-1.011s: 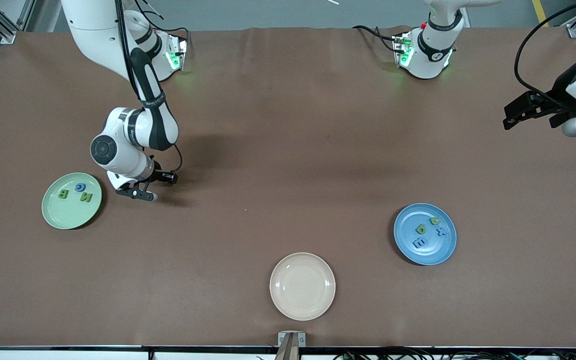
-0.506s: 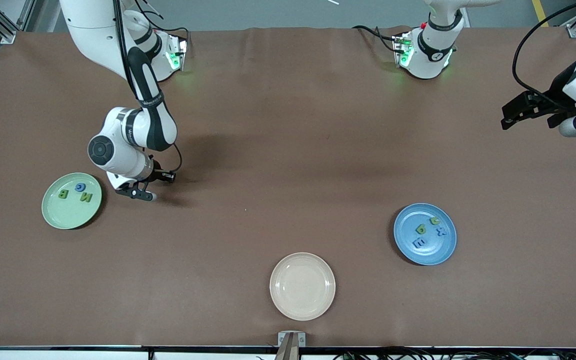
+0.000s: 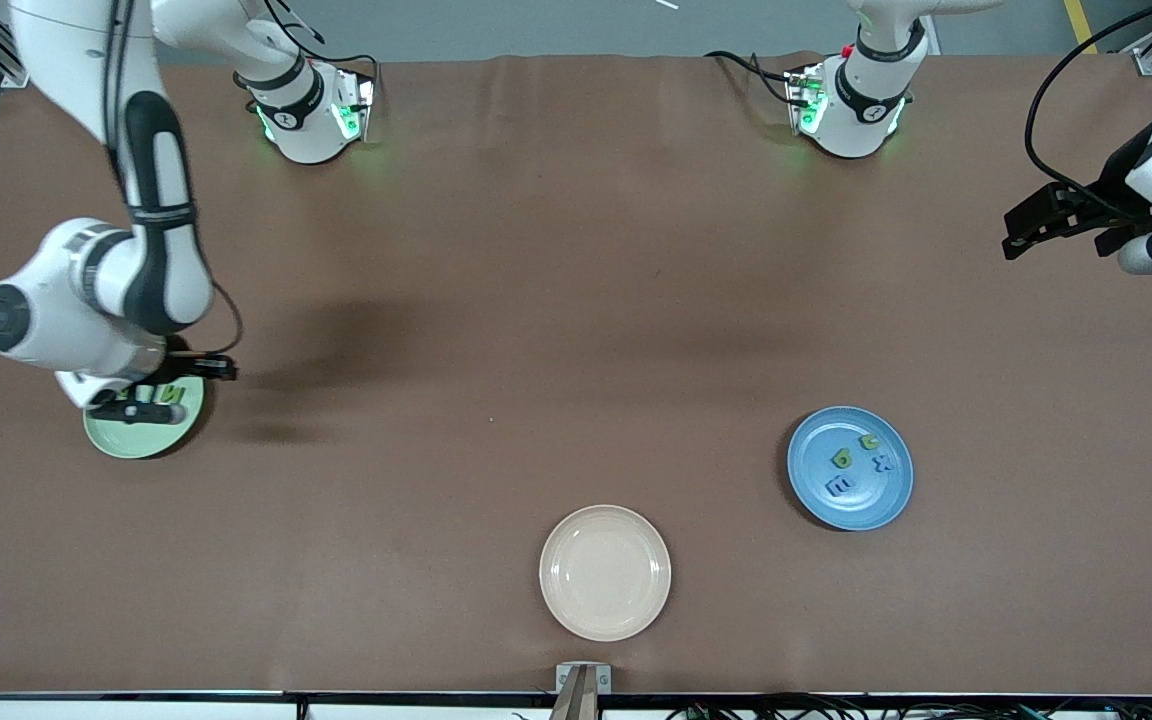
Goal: Sort upper and lower case letters into plates
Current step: 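Carry the pink Q to the green plate and open the right gripper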
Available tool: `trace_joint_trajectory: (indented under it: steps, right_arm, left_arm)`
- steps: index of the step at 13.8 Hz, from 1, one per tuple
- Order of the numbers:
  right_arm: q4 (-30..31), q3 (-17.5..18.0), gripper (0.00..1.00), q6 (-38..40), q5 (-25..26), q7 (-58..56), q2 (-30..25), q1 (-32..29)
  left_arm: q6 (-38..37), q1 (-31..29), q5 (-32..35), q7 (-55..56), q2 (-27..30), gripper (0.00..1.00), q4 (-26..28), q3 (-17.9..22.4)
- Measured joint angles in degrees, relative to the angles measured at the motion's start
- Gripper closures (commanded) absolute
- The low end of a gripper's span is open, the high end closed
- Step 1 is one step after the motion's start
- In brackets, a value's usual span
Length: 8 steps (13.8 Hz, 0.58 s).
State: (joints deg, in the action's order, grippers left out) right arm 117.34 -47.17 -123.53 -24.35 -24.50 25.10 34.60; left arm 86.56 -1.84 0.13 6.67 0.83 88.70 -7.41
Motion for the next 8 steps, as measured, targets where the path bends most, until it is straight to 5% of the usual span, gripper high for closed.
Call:
trace_joint_trajectory:
  steps: [5,8]
  right_arm:
    - [-6.37,1.64,0.8,-1.08,-0.04,-13.42,7.53,-11.71]
    - [-10.3,8.02,0.8,-4.44,-0.1,-14.78,11.68,-18.64]
  left_arm:
    - [0.39,-0.01,0.0,0.0,-0.01,0.0,0.16,0.0]
    - [0.46,0.01,0.0,0.0,-0.01,0.0,0.23,-0.01]
